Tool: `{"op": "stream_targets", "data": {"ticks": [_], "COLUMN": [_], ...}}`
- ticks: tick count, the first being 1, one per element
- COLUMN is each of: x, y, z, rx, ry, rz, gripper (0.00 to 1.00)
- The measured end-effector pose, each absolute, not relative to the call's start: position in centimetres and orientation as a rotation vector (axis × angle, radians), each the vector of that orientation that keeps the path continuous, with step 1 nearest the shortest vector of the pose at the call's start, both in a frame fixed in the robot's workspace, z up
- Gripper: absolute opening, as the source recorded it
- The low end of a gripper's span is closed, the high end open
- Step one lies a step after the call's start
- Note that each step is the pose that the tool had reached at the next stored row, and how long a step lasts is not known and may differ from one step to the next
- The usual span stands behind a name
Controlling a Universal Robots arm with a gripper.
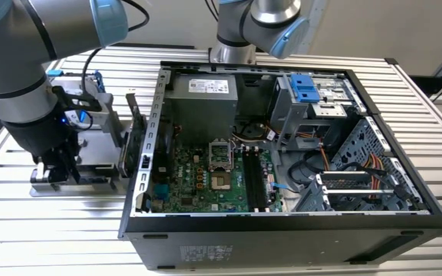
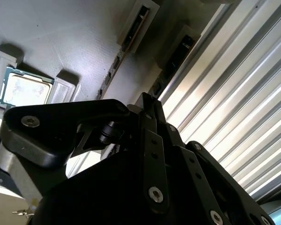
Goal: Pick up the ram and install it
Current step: 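Pick up the ram and move it above insertion slot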
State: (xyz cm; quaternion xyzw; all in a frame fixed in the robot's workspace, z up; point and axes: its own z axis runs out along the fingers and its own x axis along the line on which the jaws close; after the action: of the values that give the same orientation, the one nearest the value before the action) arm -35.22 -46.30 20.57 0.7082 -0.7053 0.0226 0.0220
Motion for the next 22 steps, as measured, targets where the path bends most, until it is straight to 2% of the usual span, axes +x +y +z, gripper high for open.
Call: {"op": "stream_targets", "data": {"ticks": [22], "x": [-35.23], "y": [-46.30], "z": [21.26], "rx": [2.193], "ry": [-2.187], "rz": [0.070], "gripper": [0.00]}}
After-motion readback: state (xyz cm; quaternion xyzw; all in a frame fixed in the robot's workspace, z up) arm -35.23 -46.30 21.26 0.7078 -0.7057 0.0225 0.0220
